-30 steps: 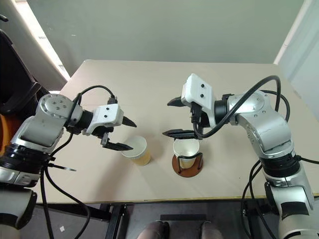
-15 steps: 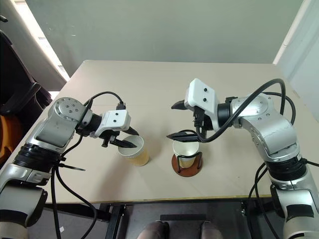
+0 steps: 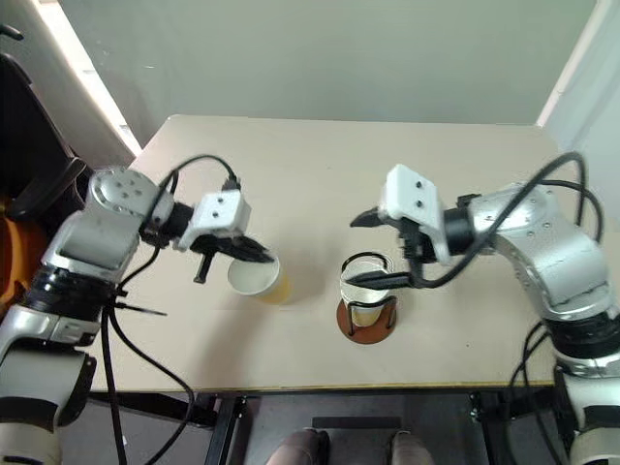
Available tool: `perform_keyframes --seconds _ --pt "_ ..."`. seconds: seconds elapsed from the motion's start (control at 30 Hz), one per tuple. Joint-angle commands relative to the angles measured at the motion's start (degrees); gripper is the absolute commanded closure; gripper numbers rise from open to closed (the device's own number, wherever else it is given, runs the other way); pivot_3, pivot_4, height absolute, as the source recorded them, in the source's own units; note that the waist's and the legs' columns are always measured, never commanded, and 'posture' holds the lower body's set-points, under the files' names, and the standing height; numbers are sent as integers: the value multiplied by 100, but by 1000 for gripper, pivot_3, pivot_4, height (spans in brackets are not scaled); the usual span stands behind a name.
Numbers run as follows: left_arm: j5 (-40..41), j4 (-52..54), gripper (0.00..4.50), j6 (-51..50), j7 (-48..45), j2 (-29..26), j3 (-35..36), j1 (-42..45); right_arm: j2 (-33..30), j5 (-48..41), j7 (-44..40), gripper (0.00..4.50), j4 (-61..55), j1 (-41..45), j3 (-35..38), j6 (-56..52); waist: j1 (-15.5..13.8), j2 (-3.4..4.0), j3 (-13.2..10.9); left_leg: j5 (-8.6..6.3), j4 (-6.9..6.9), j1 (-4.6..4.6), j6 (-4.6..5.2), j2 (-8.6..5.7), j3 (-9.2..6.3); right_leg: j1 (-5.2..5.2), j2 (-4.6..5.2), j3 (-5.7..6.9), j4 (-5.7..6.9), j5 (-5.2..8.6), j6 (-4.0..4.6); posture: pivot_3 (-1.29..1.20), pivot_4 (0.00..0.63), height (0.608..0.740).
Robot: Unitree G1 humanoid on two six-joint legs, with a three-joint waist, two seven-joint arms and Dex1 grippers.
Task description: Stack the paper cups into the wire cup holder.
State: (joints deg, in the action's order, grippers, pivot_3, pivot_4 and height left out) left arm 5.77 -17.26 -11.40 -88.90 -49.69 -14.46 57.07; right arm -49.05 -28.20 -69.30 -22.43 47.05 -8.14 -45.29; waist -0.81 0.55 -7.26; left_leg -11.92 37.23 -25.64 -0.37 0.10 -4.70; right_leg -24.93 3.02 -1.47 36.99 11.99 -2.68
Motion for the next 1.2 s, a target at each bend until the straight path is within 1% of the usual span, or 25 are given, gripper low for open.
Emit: perform_keyframes --seconds 0.03,0.17,0.23,0.3,0.43,0.53,0.6,0.63,0.83,0.93,1.2 --pt "748 -51 4432 19 -312 36 366 821 -527 -363 -368 0 222 -95 859 106 -10 0 0 1 5 -4 -2 -1 2 -2 1 -2 -1 0 -1 0 150 740" --pt "1846 -109 4432 -60 -360 237 126 1549 -1229 -302 -637 0 533 -600 1339 314 -50 -1 1 3 29 -26 -6 -9 5 -1 6 -3 -9 -9 -19 0 150 740" --pt "2300 -41 4432 35 -360 274 -211 1684 -1477 -337 -699 0 601 -857 1565 366 -46 0 1 2 40 -30 -4 -7 8 1 12 -8 -12 -11 -30 0 150 740" --pt "2371 -158 4432 295 -360 439 -579 1848 -1655 -424 -712 0 593 -1077 1805 361 -40 5 1 -2 48 -28 1 -9 19 3 15 -11 -10 -12 -50 0 150 740" --pt "2646 -608 4432 668 -360 948 -1160 2296 -1841 -410 -571 0 602 -1398 2119 387 -42 3 -2 -9 73 -34 14 -7 25 5 12 -11 -5 -21 -73 0 150 740" --pt "2651 -1066 4432 1030 -360 1312 -1581 2577 -1868 -473 -455 0 453 -1578 2245 350 -41 4 -2 -20 90 -33 33 -9 24 18 18 -16 -11 -30 -88 0 150 740" --pt "2741 -1255 4432 1180 -360 1464 -1798 2724 -1881 -516 -371 0 342 -1677 2307 309 -39 7 -3 -39 94 -31 66 -12 28 23 20 -19 -15 -36 -98 0 150 740" --pt "2780 -1306 4432 1247 -360 1499 -1903 2779 -1891 -535 -331 0 298 -1723 2339 295 -38 7 -3 -39 95 -30 67 -13 32 23 20 -20 -15 -36 -100 0 150 740" --pt "2735 -1521 4432 1693 -360 1582 -2446 2936 -1949 -632 -179 0 99 -1971 2558 219 -54 9 -4 -35 97 -32 61 -14 36 24 18 -22 -16 -32 -117 0 150 740" --pt "2644 -1670 4432 1847 -360 1712 -2527 3021 -1969 -577 -88 0 55 -2098 2568 281 -72 8 -4 -16 103 -38 28 -18 36 27 19 -24 -19 -28 -126 0 150 740" --pt "2654 -1492 4432 2010 -360 1737 -2882 2999 -1977 -632 82 0 -51 -2234 2613 264 -96 8 -4 -21 109 -40 35 -29 38 36 26 -31 -24 -17 -152 0 150 740"
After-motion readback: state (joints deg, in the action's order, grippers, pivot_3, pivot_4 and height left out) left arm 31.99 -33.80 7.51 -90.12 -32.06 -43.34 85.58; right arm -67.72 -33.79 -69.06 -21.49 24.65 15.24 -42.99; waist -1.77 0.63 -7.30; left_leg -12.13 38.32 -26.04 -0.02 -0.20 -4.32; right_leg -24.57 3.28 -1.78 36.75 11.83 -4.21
